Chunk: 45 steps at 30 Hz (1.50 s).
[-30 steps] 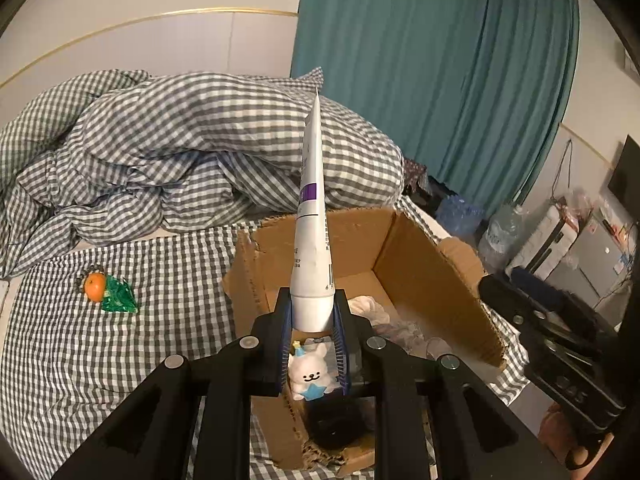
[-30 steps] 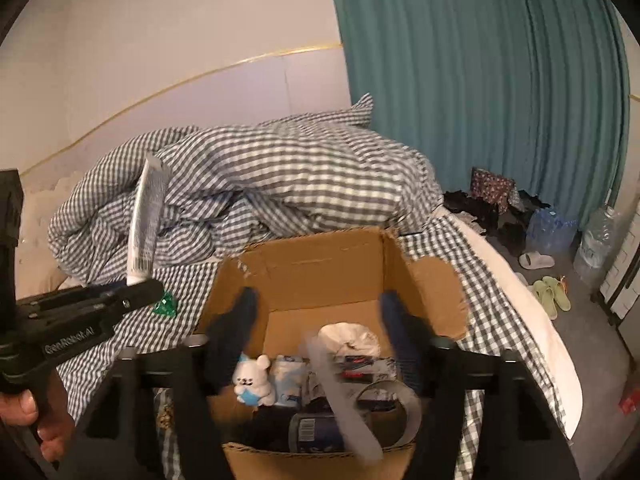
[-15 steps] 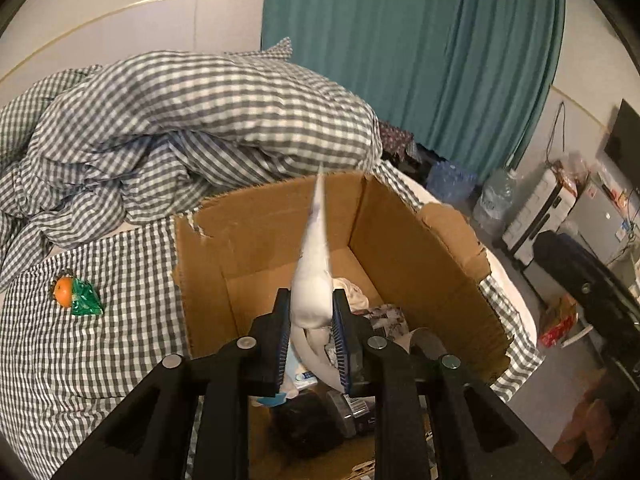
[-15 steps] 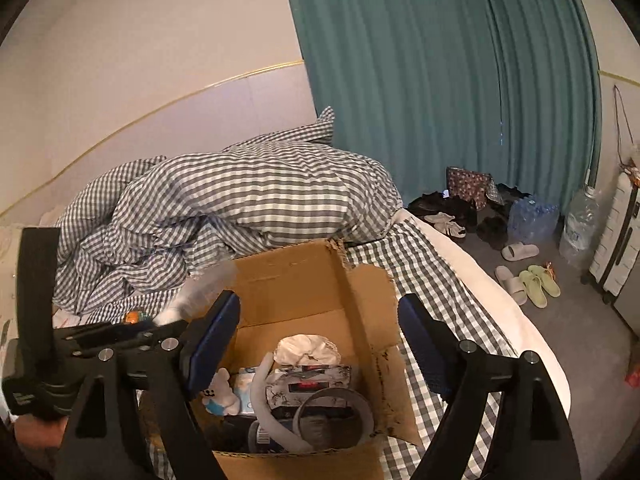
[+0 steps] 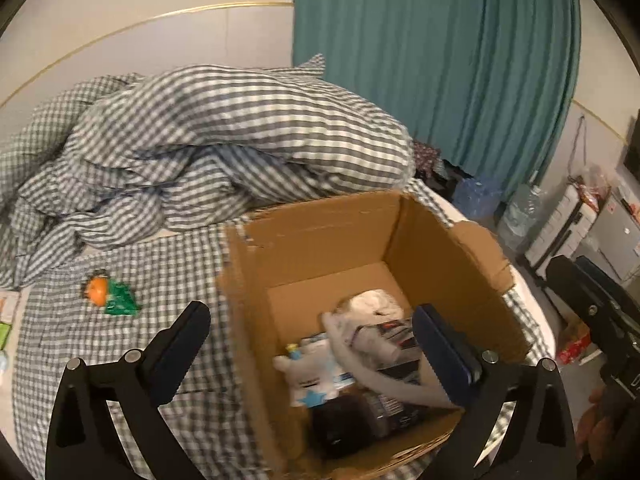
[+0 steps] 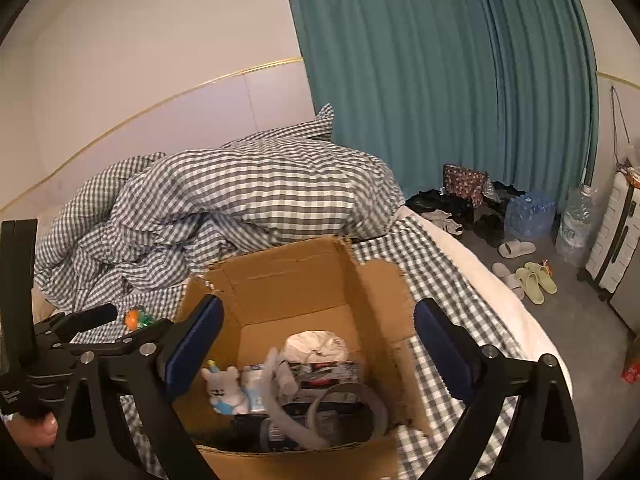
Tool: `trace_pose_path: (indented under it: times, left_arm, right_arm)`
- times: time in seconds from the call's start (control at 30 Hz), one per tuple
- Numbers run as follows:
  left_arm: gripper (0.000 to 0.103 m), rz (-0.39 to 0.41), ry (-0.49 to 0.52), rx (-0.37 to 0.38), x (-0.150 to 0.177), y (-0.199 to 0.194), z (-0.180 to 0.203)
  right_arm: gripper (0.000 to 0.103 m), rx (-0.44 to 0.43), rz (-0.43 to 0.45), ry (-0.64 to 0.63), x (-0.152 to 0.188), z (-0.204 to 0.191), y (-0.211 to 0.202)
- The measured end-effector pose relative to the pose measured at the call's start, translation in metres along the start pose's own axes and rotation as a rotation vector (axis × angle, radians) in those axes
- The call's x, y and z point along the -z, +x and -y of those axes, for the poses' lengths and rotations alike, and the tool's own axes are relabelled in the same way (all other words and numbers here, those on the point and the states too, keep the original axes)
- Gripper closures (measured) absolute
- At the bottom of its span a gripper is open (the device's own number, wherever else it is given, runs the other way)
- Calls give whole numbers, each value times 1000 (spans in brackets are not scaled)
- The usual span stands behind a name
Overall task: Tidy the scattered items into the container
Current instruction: 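Withdraw both tools from the box toward the orange and green packet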
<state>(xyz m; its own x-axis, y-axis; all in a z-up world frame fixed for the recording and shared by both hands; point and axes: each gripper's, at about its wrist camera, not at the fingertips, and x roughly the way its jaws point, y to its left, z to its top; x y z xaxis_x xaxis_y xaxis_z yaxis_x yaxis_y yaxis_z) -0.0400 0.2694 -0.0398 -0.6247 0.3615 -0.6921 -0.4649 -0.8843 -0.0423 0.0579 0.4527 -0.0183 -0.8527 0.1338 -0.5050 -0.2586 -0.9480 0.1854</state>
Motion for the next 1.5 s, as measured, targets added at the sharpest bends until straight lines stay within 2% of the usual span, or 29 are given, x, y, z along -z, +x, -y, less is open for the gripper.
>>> trace_pose_path:
  times: [0.27, 0.7, 1.0, 1.27, 1.5]
  left_arm:
    - [0, 43, -54, -101, 7, -32, -57]
    - [0, 60, -225, -236, 35, -83, -178]
    - [0, 74, -298, -259, 49, -107, -241]
    - [0, 78, -364, -269, 65, -115, -295]
    - [0, 50, -391, -303, 74, -101, -337]
  right_arm:
    - [4, -38, 5, -17, -3, -53, -2]
    - [3, -151, 17, -117, 1, -155, -7]
    - [3, -237, 29, -218, 3, -227, -5]
    - [3, -299, -28, -287, 14, -285, 26]
    - [3, -312, -95, -332, 28, -328, 72]
